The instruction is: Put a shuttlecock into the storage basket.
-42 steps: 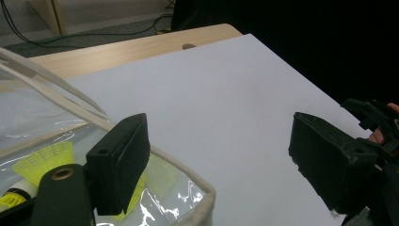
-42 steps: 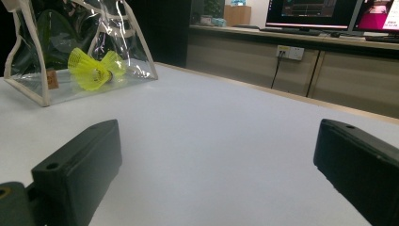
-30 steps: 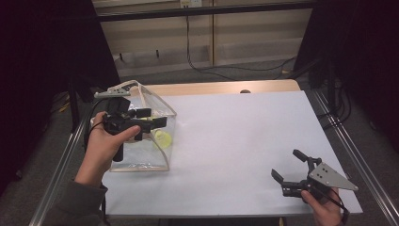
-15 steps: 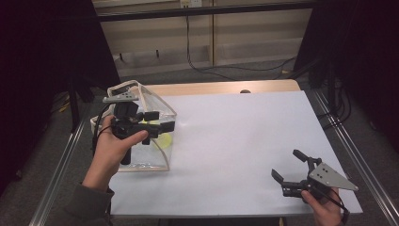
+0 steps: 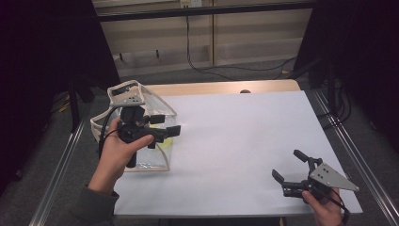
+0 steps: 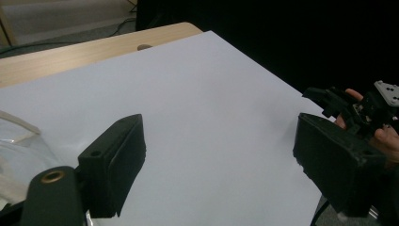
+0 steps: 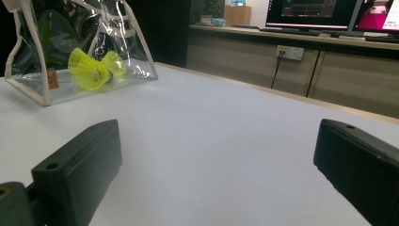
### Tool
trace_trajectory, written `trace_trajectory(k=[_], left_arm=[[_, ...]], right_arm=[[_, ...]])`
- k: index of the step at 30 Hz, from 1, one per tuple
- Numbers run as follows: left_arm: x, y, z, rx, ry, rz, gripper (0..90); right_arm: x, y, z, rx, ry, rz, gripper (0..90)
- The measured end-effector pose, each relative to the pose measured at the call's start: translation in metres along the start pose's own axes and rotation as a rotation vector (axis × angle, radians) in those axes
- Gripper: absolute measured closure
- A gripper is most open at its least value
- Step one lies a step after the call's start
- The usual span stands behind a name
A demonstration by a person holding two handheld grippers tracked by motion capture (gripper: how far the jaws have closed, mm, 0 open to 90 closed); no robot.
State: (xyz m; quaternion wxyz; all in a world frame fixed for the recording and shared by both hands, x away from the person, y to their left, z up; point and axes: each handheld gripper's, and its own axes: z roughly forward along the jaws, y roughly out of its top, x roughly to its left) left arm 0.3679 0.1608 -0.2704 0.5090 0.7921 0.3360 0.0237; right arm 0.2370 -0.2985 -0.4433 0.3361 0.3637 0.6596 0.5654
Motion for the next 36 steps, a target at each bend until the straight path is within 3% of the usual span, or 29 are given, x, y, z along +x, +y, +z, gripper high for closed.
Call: trace_trajectory(k=[8,12,22,36], left_arm=[[-0.004,-0.007,0.009,-0.005,-0.038,0.016,16.4],[-0.007,-0.01,0.011,-0.015,-0.031,0.035,15.2],[-0.009,-0.009,0.008,-0.056,-0.05,0.035,13.8],[-0.018,-0.018,0.019,-0.051,-0.092,0.034,12.2]], right_arm=[[-0.001,0.0,-0.004,-0.001,-0.007,0.002,1.4],[-0.001,0.0,-0.006,-0.002,-0.015,0.002,1.4],[0.0,0.0,-0.005,0.001,-0.009,0.0,1.4],[0.002,0.001,-0.001,0.0,0.006,-0.005,1.4]])
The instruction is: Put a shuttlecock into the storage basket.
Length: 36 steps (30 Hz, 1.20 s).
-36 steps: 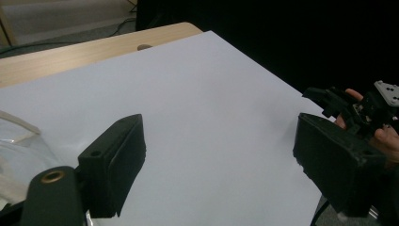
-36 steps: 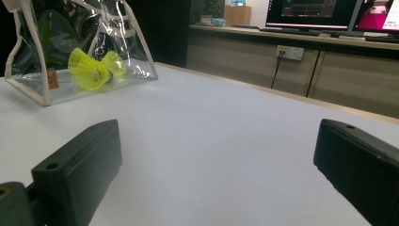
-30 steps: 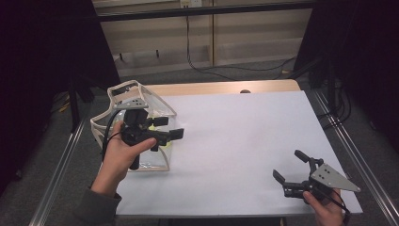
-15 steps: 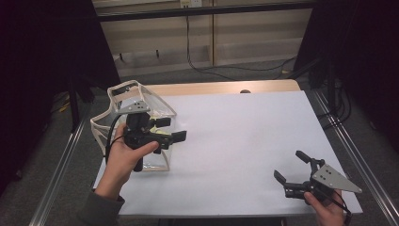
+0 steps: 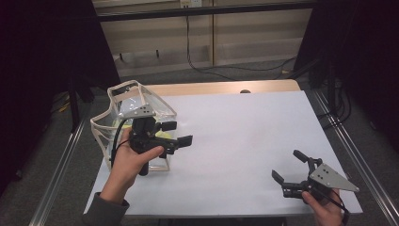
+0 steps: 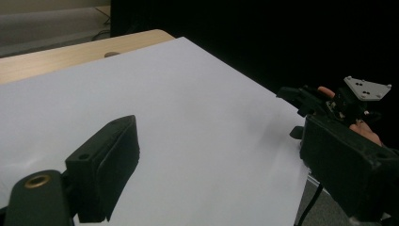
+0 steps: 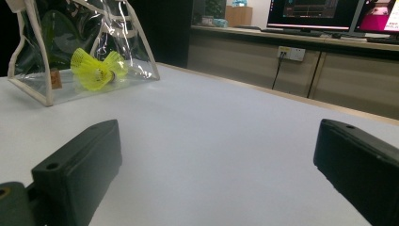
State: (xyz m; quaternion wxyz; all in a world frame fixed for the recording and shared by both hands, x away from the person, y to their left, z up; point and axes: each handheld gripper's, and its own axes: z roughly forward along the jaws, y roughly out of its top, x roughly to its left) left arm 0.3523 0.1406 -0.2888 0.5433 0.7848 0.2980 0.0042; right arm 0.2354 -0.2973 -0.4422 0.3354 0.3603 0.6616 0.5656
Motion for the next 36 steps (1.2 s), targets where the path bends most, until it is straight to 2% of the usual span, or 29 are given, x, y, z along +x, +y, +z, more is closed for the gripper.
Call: trace_trajectory(k=[9,20,25,31,36], left_arm=[[0.003,-0.009,0.003,-0.019,-0.006,0.005,10.1],[0.001,-0.028,0.002,-0.027,-0.031,0.064,6.8],[0.002,-0.037,-0.001,-0.035,-0.031,0.072,6.7],[0.008,-0.047,-0.007,-0.05,-0.031,0.061,6.1],[0.012,-0.054,-0.01,-0.048,-0.029,0.075,5.9]], right_arm=[[0.0,0.0,0.001,0.003,-0.002,0.0,1.4],[0.001,0.001,0.001,0.001,0.0,0.003,1.4],[0.001,0.0,0.001,0.001,0.001,-0.001,1.4],[0.001,0.0,0.001,0.002,0.006,0.0,1.4],[0.001,0.0,0.001,0.001,0.0,0.0,1.4]])
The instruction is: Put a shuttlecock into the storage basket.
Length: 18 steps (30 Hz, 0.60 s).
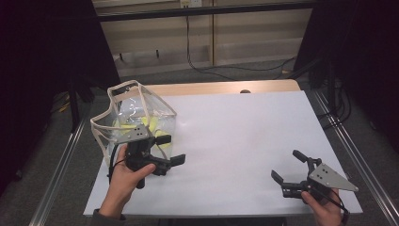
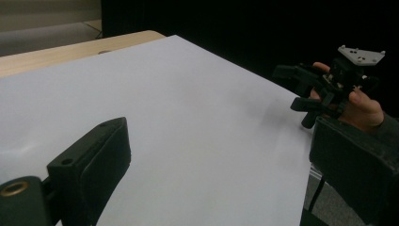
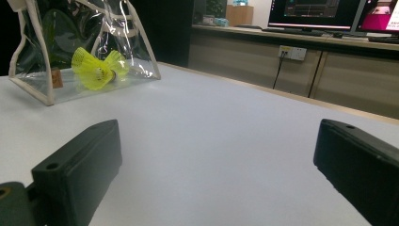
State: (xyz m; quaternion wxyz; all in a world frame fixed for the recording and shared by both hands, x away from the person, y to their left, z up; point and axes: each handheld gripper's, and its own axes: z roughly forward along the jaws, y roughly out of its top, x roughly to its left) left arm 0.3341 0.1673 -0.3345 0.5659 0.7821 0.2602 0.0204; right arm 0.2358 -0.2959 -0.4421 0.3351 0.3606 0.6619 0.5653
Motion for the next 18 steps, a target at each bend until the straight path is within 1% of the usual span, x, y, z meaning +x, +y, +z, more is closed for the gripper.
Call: trace_trajectory(k=[4,10,11,13,18], left_arm=[[0.003,-0.003,-0.004,0.001,0.01,0.004,5.9],[0.008,-0.007,-0.009,-0.013,0.025,0.005,5.7],[0.008,-0.008,-0.01,-0.012,0.017,0.004,5.9],[0.009,-0.01,-0.011,-0.023,0.019,0.001,6.3],[0.008,-0.012,-0.011,-0.014,0.02,0.014,6.1]], right_arm=[[0.0,0.0,0.0,0.002,0.001,0.002,1.4],[0.0,0.0,0.0,0.001,0.003,-0.001,1.4],[0.0,0.0,0.0,0.002,0.002,-0.001,1.4],[0.0,0.0,0.0,-0.001,0.003,0.0,1.4],[0.0,0.0,0.0,0.0,0.001,-0.001,1.4]])
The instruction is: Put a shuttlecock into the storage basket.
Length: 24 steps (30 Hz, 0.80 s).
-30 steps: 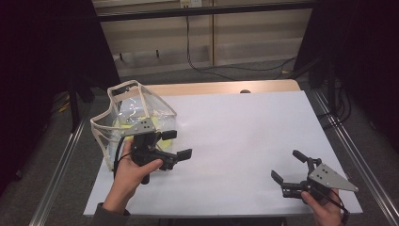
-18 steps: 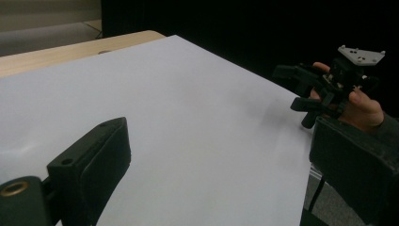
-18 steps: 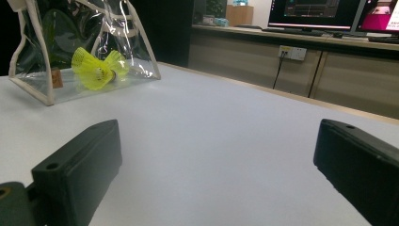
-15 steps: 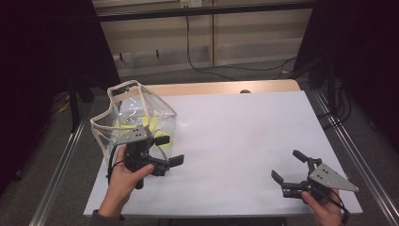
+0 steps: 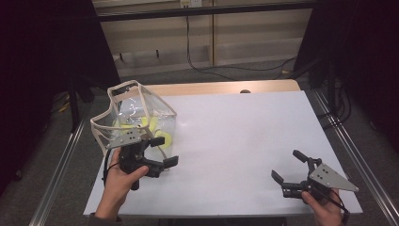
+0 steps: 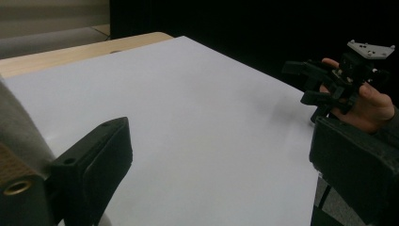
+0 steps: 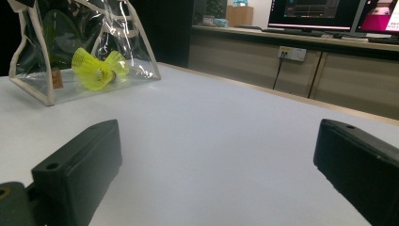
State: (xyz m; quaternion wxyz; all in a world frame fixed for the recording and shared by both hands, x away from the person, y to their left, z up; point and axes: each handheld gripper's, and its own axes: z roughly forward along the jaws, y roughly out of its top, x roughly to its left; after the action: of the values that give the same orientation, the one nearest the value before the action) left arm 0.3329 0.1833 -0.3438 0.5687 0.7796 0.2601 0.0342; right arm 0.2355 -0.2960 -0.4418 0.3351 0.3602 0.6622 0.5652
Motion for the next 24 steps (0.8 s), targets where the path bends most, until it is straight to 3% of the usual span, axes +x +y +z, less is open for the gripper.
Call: trace_trajectory(k=[16,24], left_arm=[[0.001,-0.009,-0.004,0.005,-0.017,-0.002,5.8],[0.003,-0.015,-0.008,-0.006,-0.003,0.0,5.7]], right_arm=[[0.0,0.0,0.0,0.002,0.002,-0.002,1.4],[0.0,0.0,0.0,0.001,0.004,0.0,1.4]])
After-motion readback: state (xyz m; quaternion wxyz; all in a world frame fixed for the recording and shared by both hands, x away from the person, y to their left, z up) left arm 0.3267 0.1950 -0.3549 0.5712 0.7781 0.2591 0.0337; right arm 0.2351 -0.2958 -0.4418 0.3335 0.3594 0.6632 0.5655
